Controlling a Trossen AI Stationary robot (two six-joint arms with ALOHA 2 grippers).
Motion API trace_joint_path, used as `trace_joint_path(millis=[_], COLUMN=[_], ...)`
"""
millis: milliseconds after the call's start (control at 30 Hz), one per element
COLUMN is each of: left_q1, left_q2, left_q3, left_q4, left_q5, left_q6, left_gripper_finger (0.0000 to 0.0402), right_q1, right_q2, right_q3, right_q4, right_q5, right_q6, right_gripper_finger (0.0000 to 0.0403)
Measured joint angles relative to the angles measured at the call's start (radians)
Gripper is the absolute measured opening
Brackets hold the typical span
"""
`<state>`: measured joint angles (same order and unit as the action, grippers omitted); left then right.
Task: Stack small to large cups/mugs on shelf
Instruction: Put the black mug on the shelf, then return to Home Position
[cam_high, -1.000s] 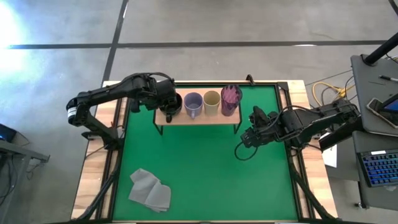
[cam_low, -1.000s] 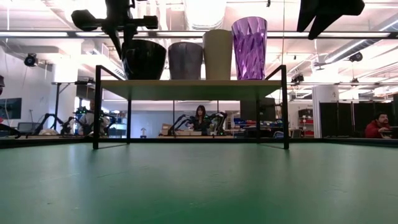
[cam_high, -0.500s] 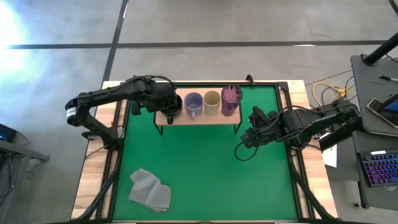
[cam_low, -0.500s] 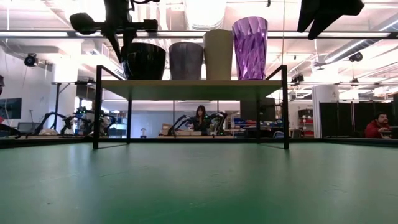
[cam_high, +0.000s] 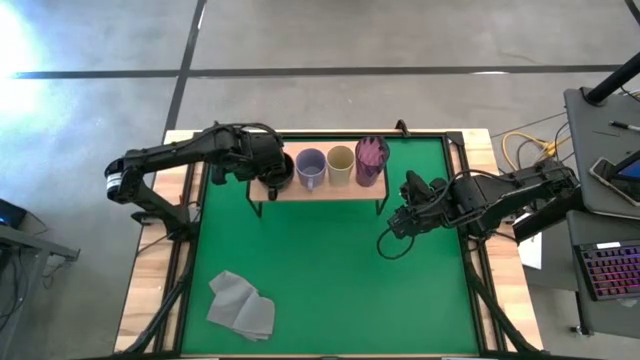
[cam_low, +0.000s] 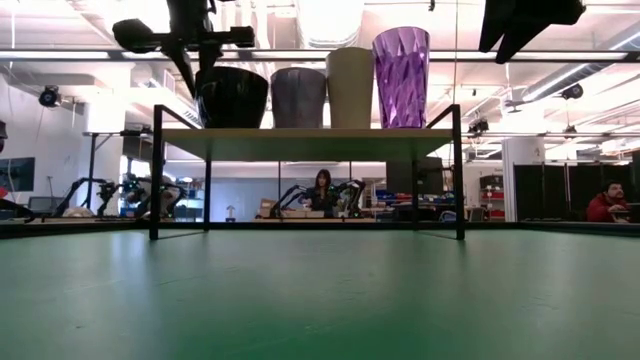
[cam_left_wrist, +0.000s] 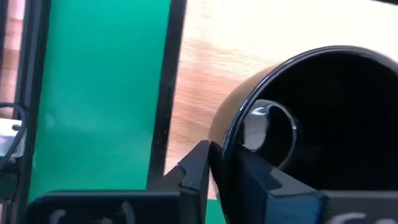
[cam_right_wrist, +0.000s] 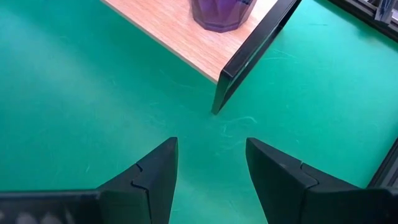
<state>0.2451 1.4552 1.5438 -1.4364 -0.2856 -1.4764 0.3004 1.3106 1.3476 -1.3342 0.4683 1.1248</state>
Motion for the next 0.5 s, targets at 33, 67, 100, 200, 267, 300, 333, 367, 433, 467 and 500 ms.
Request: trace_joint_path(millis=[33,67,100,200,267,300,333,367,433,467,500], left_q1=[0.000,0.000,0.000,0.002,0.002,0.001,0.001,0.000,0.000,0.000,-0.002], left_q2=[-0.004,-0.009,-0.014,-0.020,-0.022,-0.023,-0.026,-0.030,-0.034,-0.036,-0.039], left_q3=[0.002,0.004,0.006,0.009,0.010,0.010,0.010,0.010,0.010,0.011,0.015], left_q4=[0.006,0.009,0.013,0.015,0.016,0.016,0.015,0.016,0.016,0.015,0.016], left_q5=[-0.002,-0.005,-0.008,-0.012,-0.011,-0.008,-0.006,-0.002,0.001,0.004,0.006], left_q6=[0.004,0.010,0.013,0.013,0.013,0.013,0.011,0.007,-0.005,-0.006,-0.007], left_gripper_finger=[0.0050,0.0057,0.0065,0.0086,0.0098,0.0102,0.0106,0.0109,0.0114,0.0115,0.0116], right_q1=[0.000,0.000,0.000,0.000,0.000,0.000,0.000,0.000,0.000,0.000,0.000], right_q2=[0.000,0.000,0.000,0.000,0.000,0.000,0.000,0.000,0.000,0.000,0.000], right_q3=[0.000,0.000,0.000,0.000,0.000,0.000,0.000,0.000,0.000,0.000,-0.001], right_q4=[0.000,0.000,0.000,0.000,0.000,0.000,0.001,0.001,0.001,0.001,0.001], right_q5=[0.000,0.000,0.000,0.000,0.000,0.000,0.000,0.000,0.000,0.000,0.000], right_q6=[0.000,0.000,0.000,0.000,0.000,0.000,0.000,0.000,0.000,0.000,0.000], right_gripper_finger=[0.0183,0.0183,0.0183,0.0183,0.0183,0.0183,0.0183,0.0183,0.0183,0.0183,0.0183])
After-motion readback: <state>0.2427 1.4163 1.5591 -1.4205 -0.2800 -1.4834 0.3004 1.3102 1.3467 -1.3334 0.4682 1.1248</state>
